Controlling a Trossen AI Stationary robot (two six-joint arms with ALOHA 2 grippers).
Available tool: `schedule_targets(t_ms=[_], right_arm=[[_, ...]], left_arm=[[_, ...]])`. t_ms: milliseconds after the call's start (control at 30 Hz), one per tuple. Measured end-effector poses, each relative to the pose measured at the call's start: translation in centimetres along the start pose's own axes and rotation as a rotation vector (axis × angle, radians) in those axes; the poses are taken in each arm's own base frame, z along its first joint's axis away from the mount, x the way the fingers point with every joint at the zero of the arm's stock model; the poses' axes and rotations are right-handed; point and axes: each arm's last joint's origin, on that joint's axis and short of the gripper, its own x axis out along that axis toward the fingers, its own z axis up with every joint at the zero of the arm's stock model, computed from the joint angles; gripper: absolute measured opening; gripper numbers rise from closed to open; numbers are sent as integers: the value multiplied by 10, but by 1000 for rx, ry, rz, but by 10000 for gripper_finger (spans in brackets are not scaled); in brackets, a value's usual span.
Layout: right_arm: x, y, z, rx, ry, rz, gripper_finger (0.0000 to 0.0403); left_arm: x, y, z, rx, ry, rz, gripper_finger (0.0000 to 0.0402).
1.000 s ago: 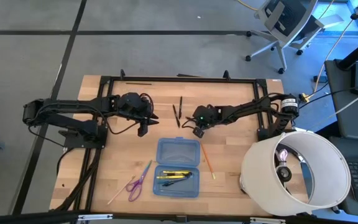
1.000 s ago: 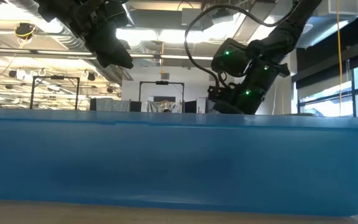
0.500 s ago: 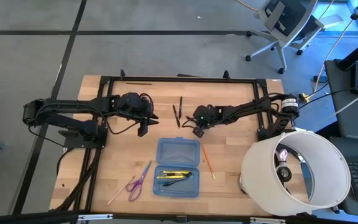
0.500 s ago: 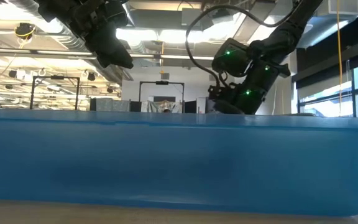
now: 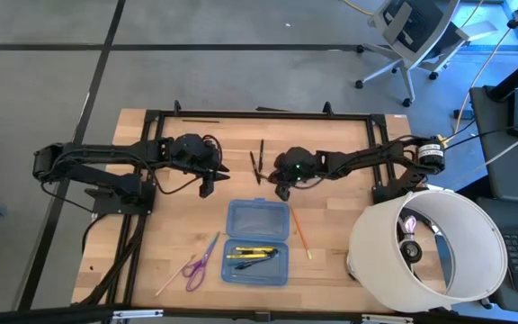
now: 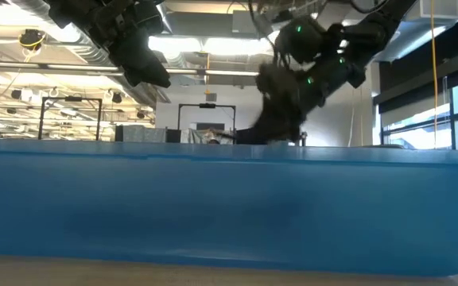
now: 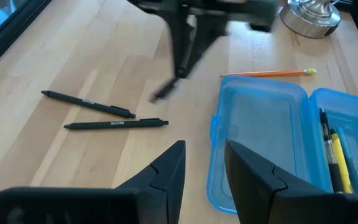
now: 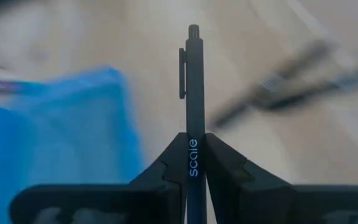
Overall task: Pick & place school supplies into a supply box
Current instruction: Put the black pen into the blue supply box
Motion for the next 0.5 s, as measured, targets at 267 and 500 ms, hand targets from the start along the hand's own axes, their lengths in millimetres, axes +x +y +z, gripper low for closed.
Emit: schedule_targets(t_ms=[267, 500], right_arm=[[-2, 47, 9, -68, -166, 245, 49], [-5, 91, -7, -27, -89, 348, 49]], left_arm=[[0, 0, 0, 1, 0, -3, 104], [0, 1, -4, 73, 39, 23, 104]])
